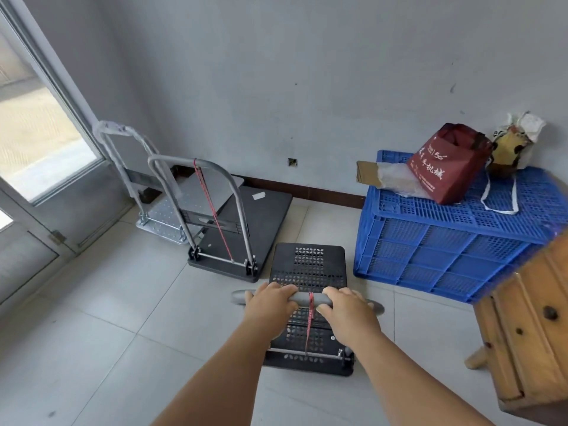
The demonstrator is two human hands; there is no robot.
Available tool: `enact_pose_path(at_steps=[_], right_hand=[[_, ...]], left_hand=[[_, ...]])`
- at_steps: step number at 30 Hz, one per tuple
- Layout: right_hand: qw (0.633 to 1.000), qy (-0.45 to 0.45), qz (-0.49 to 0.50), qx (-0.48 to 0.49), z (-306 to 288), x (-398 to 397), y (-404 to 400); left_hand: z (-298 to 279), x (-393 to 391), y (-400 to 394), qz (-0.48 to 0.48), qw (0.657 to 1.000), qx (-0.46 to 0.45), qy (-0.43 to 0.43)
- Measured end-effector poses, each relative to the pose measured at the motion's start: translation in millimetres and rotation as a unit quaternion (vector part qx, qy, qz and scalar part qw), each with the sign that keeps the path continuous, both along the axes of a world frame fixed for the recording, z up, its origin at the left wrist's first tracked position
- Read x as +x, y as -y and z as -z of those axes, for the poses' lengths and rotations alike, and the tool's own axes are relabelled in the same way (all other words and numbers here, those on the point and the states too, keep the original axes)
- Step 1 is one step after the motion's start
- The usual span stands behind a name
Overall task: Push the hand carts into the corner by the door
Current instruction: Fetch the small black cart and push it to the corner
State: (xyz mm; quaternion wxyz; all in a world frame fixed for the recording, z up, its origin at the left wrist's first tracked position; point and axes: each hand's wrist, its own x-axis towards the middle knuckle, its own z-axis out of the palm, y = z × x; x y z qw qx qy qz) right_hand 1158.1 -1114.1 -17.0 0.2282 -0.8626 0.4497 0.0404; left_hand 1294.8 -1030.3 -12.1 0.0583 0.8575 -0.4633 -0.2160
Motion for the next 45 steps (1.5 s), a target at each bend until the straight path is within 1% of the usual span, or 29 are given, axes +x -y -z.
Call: enact_pose_path(at_steps=[6, 10, 12, 15, 22, 25, 27, 34, 40, 45], right_hand=[[1.000, -0.010, 0.001, 0.006, 0, 47, 59], [1.000, -0.016, 0.001, 0.003, -1, 62, 86], [1.000, -0.014, 0.007, 0.004, -2, 68, 97], [1.000, -0.011, 0.023, -0.002, -2, 77, 105], [0.991, -0.080, 0.094, -0.054, -17, 120, 98], [0.990, -0.074, 0.076, -0.095, -25, 165, 82], [0.991, -0.054, 0.061, -0.108, -31, 205, 66], [0.995, 0.046, 0.022, -0.081, -66, 355, 0], [0.992, 0.101, -0.039, -0.069, -80, 458, -47], [0.986, 0.129, -0.079, -0.064, -87, 535, -69]], left_hand=[[-5, 45, 52, 0.004, 1.000, -0.015, -0.007], [-12, 70, 66, -0.009, 0.999, -0.033, -0.042], [-16, 80, 68, -0.008, 0.999, -0.031, -0.040], [-21, 92, 69, 0.001, 0.999, -0.023, -0.042], [-29, 153, 57, -0.009, 0.995, -0.040, -0.090], [-37, 194, 42, -0.009, 0.994, -0.059, -0.095], [-44, 225, 29, -0.014, 0.992, -0.075, -0.100], [-67, 339, -29, -0.038, 0.987, -0.119, -0.099], [-84, 426, -82, -0.094, 0.977, -0.173, -0.081], [-90, 498, -109, -0.140, 0.967, -0.205, -0.059]])
